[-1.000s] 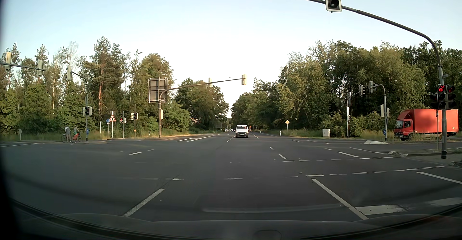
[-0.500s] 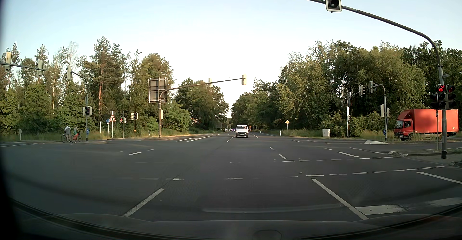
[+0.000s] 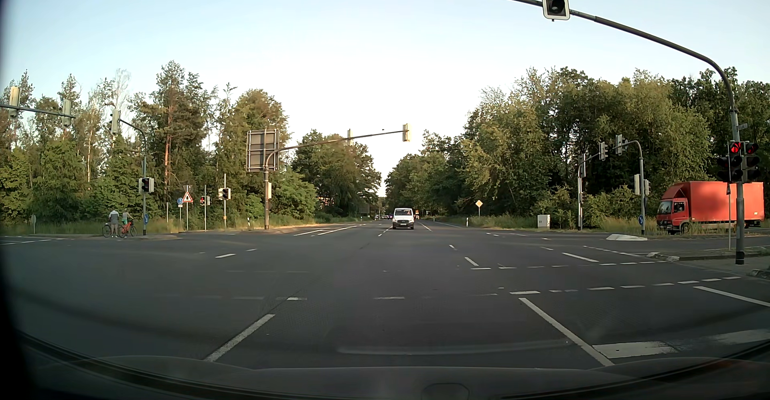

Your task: Follow the waypoints while adhering to traffic rules and regulations

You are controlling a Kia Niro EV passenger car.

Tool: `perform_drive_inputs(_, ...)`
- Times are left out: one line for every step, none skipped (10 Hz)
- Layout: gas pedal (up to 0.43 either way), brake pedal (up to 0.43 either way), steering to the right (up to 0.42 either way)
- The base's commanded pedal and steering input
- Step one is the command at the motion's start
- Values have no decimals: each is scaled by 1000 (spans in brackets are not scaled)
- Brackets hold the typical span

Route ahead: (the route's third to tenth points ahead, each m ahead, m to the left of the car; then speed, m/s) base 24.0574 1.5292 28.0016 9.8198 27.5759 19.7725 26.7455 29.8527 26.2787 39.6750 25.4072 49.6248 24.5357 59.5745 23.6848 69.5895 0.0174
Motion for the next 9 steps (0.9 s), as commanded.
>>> perform_drive_inputs(0,348,-4)
perform_drive_inputs(0,348,-3)
perform_drive_inputs(0,348,-4)
perform_drive_inputs(0,348,-4)
perform_drive_inputs(0,348,-4)
perform_drive_inputs(0,348,-4)
perform_drive_inputs(0,348,-4)
perform_drive_inputs(0,348,-4)
perform_drive_inputs(0,348,-4)
